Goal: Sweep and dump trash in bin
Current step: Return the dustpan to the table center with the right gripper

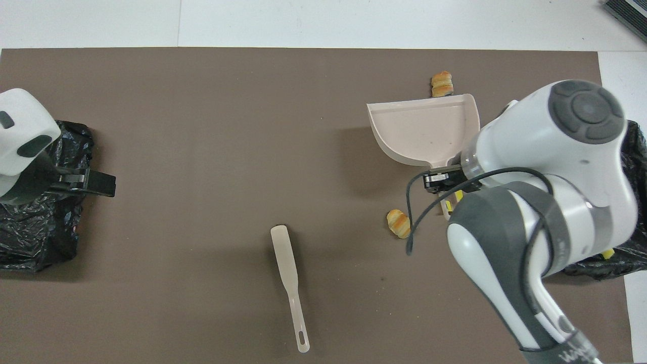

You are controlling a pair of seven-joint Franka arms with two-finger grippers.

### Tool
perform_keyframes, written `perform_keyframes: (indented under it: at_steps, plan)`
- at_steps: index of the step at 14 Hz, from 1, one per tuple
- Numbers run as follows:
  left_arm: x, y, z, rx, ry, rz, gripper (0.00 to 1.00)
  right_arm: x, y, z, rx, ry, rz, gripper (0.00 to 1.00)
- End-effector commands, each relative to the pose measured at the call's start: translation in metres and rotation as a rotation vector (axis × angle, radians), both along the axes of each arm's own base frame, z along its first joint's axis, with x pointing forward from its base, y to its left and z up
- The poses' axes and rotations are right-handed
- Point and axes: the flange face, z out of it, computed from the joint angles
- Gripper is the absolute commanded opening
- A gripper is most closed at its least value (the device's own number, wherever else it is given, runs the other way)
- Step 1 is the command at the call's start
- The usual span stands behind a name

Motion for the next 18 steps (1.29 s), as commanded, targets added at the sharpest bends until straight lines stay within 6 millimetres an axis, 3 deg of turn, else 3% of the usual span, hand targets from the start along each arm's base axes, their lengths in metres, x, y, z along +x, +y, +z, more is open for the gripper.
perform_keyframes:
  at_steps: [1, 5, 9, 12, 13, 14, 17, 18]
  plan:
    - [0.002, 0.024, 0.022, -0.002, -0.025, 0.054, 1.00, 0.011, 0.043, -0.019, 0.047, -0.039, -0.085, 0.00]
    - [0.004, 0.032, 0.025, -0.029, -0.043, 0.083, 1.00, 0.030, 0.106, -0.062, 0.075, -0.053, -0.155, 0.00]
    - [-0.006, 0.033, 0.036, -0.024, -0.023, 0.085, 1.00, 0.040, 0.169, -0.111, 0.110, -0.058, -0.175, 0.00]
    - [-0.020, 0.032, 0.043, -0.014, 0.036, 0.078, 1.00, 0.039, 0.195, -0.128, 0.108, -0.082, -0.125, 0.00]
    - [-0.028, 0.032, 0.056, -0.013, 0.039, 0.076, 1.00, 0.037, 0.196, -0.127, 0.078, -0.104, -0.096, 0.16]
    - [-0.031, 0.032, 0.065, -0.016, 0.027, 0.074, 1.00, 0.038, 0.196, -0.126, 0.071, -0.117, -0.093, 0.99]
    - [-0.035, 0.036, 0.071, -0.029, 0.002, 0.080, 1.00, 0.042, 0.190, -0.121, 0.092, -0.127, -0.095, 1.00]
    - [-0.038, 0.037, 0.074, -0.037, -0.003, 0.082, 1.00, 0.039, 0.189, -0.108, 0.098, -0.132, -0.097, 1.00]
